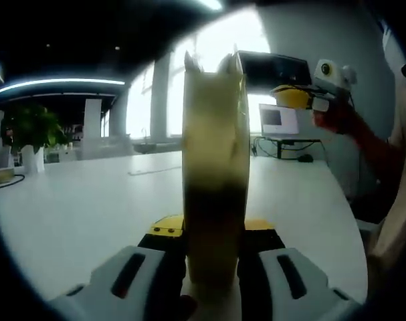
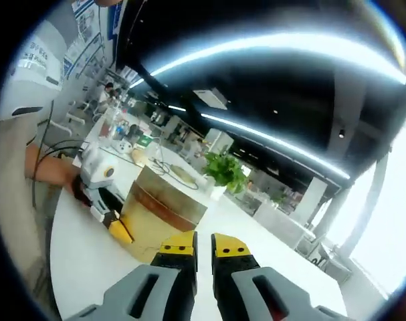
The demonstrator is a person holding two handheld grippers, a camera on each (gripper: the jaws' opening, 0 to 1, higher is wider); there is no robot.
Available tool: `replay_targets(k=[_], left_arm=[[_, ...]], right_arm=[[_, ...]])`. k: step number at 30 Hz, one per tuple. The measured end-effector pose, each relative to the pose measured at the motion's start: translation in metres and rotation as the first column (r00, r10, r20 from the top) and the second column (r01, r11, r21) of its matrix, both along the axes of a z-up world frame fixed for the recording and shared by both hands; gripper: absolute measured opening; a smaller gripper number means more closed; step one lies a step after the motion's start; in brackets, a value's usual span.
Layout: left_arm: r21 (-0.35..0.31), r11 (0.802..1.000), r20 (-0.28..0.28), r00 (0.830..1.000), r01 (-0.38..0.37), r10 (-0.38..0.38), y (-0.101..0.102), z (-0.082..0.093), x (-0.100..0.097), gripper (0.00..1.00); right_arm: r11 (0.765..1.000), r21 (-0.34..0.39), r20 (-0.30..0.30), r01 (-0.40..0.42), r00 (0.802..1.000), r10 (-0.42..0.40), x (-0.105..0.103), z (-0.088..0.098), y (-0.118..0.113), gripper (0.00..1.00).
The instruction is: Extract single mask from mask box in order stack masks on table
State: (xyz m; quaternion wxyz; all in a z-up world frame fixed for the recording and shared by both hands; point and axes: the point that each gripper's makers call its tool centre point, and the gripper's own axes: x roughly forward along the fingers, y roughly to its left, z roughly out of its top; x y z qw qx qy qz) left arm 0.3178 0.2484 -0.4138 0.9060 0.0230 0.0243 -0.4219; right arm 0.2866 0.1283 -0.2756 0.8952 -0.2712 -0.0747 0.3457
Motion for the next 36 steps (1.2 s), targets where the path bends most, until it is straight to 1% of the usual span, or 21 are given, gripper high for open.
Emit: replay_targets(k=[3, 5, 9, 15, 20, 23, 27, 31, 36], left_arm=[[0.0, 1.0, 0.0, 1.0, 0.001, -0.001, -0.002, 0.0, -0.001, 0.2], [0.001, 1.0, 0.002, 1.0, 0.001, -0.001, -0.003, 0.001, -0.002, 0.2], [0.001, 1.0, 0.003, 1.0, 0.001, -0.001, -0.004, 0.001, -0.002, 0.2], [0.002, 1.0, 0.004, 1.0, 0.0, 0.0, -0.005, 0.001, -0.003, 0.2], [0.0, 1.0, 0.002, 1.0, 0.002, -0.002, -0.003, 0.001, -0.001, 0.2], [0.001, 1.0, 0.002, 1.0, 0.0, 0.0, -0.003, 0.001, -0.001, 0.2], [0.003, 1.0, 0.004, 1.0, -0.003, 0.003, -0.002, 0.001, -0.001, 0.2], [0.004, 1.0, 0.004, 1.0, -0.003, 0.003, -0.001, 0.001, 0.0, 0.2], [0.004, 1.0, 0.004, 1.0, -0.004, 0.004, 0.0, 0.0, 0.001, 0.2]], right_arm=[[1.0, -0.008, 0.0, 0.002, 1.0, -0.002, -0.004, -0.008, 0.002, 0.04], [1.0, -0.018, 0.0, 0.002, 1.0, -0.002, -0.005, -0.01, 0.003, 0.04], [1.0, -0.02, 0.026, -0.01, 1.0, 0.011, -0.008, -0.004, 0.004, 0.04], [0.998, -0.027, 0.042, -0.048, 0.998, 0.049, -0.012, 0.006, 0.013, 0.05], [0.995, -0.058, 0.045, -0.077, 0.996, 0.079, -0.013, 0.011, 0.02, 0.06], [0.993, -0.082, 0.043, -0.084, 0.995, 0.088, -0.011, 0.01, 0.023, 0.06], [0.991, -0.096, 0.035, -0.096, 0.994, 0.099, -0.01, 0.008, 0.029, 0.07], [0.988, -0.115, 0.043, -0.107, 0.993, 0.113, -0.011, 0.01, 0.033, 0.08], [0.979, -0.153, 0.062, -0.133, 0.988, 0.143, -0.012, 0.018, 0.038, 0.08]])
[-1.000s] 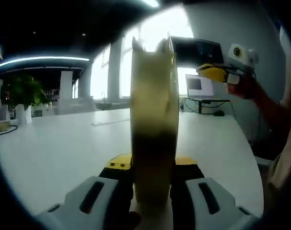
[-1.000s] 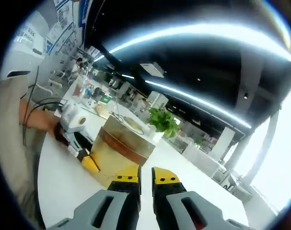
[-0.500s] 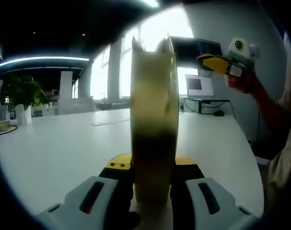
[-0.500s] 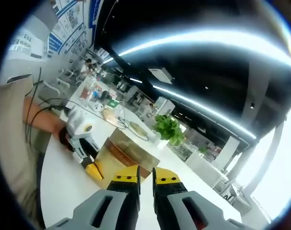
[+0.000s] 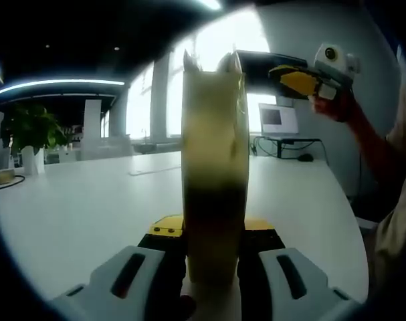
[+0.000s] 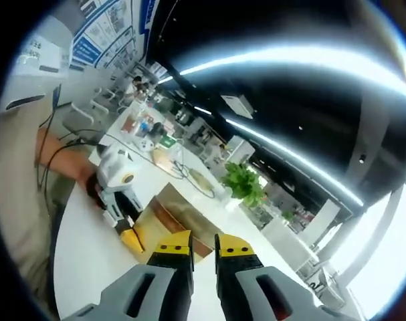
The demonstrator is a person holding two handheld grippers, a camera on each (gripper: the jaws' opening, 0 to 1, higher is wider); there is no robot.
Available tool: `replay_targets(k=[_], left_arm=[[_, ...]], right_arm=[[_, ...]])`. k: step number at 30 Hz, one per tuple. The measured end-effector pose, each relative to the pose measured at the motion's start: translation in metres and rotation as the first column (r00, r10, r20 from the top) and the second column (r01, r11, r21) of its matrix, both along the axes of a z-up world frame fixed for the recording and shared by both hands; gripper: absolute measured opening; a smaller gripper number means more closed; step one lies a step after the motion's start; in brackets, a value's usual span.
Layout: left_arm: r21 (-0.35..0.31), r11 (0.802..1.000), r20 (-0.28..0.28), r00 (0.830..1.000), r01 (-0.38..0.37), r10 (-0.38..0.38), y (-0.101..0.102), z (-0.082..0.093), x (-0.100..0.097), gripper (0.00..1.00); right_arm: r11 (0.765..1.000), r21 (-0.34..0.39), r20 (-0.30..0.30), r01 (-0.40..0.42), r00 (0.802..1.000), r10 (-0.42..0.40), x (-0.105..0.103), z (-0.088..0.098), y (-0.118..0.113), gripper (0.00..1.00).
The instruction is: Extract single mask from mask box in order stack masks on table
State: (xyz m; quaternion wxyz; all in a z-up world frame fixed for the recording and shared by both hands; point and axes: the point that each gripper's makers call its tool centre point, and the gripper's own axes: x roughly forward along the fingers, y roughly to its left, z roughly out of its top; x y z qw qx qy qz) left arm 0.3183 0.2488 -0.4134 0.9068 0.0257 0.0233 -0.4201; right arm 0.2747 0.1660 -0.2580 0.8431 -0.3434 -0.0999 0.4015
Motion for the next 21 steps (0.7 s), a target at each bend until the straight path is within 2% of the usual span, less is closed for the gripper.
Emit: replay_targets(k=[7, 12, 21], left_arm=[[-0.002, 1.0, -0.006, 1.0, 0.003, -0.003, 0.001, -0.001, 0.001, 0.2], [0.002, 1.0, -0.002, 1.0, 0.002, -0.002, -0.001, -0.001, 0.0, 0.2], [0.007, 1.0, 0.002, 1.0, -0.001, 0.001, -0.001, -0.001, -0.001, 0.2]], right_arm=[[0.998, -0.056, -0.018, -0.04, 0.999, 0.039, 0.002, -0.005, 0.009, 0.09], [0.992, -0.114, 0.01, -0.06, 0.998, 0.061, 0.002, -0.004, 0.017, 0.1], [0.977, -0.197, 0.017, -0.086, 0.996, 0.091, 0.006, -0.003, 0.033, 0.1]])
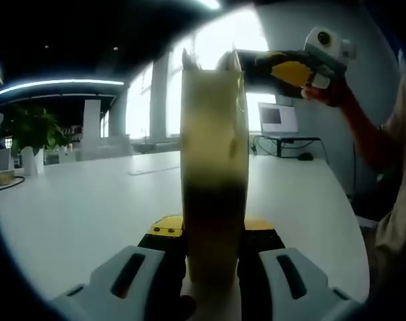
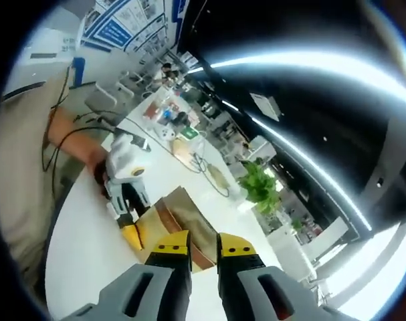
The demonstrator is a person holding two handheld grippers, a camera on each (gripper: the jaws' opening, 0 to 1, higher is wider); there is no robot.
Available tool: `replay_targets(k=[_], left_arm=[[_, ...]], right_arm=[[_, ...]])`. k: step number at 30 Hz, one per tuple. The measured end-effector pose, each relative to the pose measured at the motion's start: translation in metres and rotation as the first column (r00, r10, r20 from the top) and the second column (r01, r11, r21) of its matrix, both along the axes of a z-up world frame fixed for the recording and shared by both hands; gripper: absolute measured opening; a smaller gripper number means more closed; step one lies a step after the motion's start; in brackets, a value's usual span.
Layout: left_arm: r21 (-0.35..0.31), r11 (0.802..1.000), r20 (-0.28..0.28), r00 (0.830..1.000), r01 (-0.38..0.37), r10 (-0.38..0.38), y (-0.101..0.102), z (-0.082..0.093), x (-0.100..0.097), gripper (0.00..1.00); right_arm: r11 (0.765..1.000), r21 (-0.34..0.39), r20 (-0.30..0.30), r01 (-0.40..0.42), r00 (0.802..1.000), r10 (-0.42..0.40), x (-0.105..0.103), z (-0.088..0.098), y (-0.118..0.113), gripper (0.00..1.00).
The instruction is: Extract single mask from mask box in order stack masks on table
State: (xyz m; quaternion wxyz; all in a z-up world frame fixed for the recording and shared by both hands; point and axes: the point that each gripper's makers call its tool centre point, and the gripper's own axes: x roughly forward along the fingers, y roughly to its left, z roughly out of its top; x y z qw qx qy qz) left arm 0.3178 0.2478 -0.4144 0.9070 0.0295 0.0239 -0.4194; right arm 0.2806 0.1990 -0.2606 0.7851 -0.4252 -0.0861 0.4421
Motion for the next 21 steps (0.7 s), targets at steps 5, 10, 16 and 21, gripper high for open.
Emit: replay_targets(k=[5, 10, 16, 21], left_arm=[[0.003, 1.0, 0.002, 1.0, -0.003, 0.003, 0.0, 0.0, 0.0, 0.2], [0.005, 1.0, 0.004, 1.0, -0.003, 0.003, 0.001, 0.0, 0.001, 0.2], [0.005, 1.0, 0.004, 1.0, -0.003, 0.003, 0.001, -0.001, 0.001, 0.2], [0.006, 1.0, 0.004, 1.0, -0.004, 0.004, 0.001, -0.001, 0.001, 0.2]], right_arm=[[0.996, -0.085, 0.021, -0.019, 1.0, 0.021, 0.003, -0.001, 0.009, 0.11], [0.985, -0.17, 0.029, -0.039, 0.999, 0.045, 0.01, -0.005, 0.02, 0.11], [0.965, -0.254, 0.025, -0.068, 0.997, 0.077, 0.018, -0.015, 0.033, 0.11], [0.952, -0.293, -0.003, -0.084, 0.996, 0.087, 0.021, -0.024, 0.036, 0.11]])
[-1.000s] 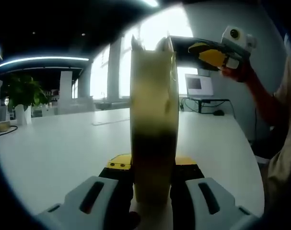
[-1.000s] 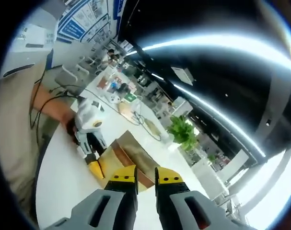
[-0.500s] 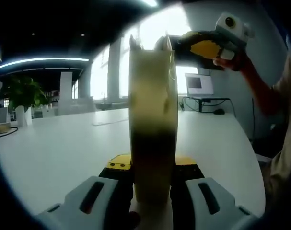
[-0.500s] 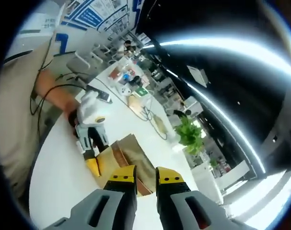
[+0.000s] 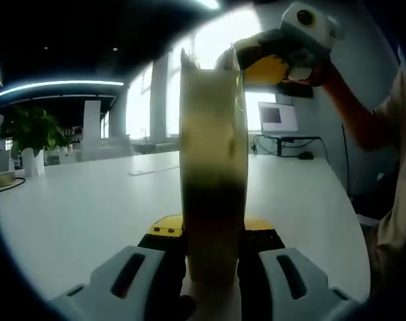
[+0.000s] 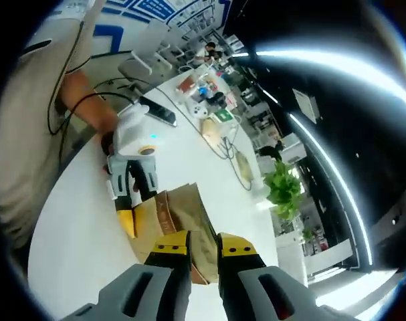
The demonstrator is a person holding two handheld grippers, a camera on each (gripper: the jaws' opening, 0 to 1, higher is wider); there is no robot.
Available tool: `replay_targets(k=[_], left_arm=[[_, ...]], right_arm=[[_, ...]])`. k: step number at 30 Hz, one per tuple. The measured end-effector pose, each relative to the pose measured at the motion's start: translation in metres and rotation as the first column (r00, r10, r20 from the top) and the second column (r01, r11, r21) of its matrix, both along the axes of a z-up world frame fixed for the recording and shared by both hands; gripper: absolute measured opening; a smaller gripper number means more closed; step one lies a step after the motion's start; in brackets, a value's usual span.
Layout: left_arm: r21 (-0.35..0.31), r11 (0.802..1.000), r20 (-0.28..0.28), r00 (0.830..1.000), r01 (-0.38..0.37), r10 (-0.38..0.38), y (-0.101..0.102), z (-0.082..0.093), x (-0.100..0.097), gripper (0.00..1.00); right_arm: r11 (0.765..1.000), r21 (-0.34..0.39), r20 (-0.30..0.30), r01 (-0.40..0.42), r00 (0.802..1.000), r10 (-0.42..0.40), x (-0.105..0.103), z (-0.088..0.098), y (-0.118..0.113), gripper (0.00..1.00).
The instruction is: Extract single mask from mask box in order stack masks on table
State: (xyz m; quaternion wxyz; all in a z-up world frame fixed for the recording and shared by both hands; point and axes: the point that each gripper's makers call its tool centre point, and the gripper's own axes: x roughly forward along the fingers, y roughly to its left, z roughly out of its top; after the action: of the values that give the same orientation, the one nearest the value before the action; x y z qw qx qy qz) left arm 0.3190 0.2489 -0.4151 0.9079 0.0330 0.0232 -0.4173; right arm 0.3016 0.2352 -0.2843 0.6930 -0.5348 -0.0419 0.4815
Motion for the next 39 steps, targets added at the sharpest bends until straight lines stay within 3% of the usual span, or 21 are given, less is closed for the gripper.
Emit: replay_targets(k=[12, 27, 39], left_arm=[[0.004, 1.0, 0.002, 1.0, -0.005, 0.005, 0.001, -0.0006, 0.0011, 0.2], [0.006, 1.0, 0.002, 1.0, -0.008, 0.008, 0.001, -0.0011, 0.0008, 0.2], [0.005, 1.0, 0.0, 1.0, -0.006, 0.006, 0.0003, -0.0008, 0.0, 0.2]], right_arm=[[1.0, -0.02, 0.0, 0.003, 1.0, -0.003, -0.0033, -0.0033, -0.0069, 0.08], [0.997, -0.073, 0.091, 0.03, 0.996, -0.024, 0.0002, -0.0013, -0.0077, 0.0], [0.998, -0.041, 0.085, 0.039, 0.996, -0.035, 0.0025, 0.0014, -0.0055, 0.0]])
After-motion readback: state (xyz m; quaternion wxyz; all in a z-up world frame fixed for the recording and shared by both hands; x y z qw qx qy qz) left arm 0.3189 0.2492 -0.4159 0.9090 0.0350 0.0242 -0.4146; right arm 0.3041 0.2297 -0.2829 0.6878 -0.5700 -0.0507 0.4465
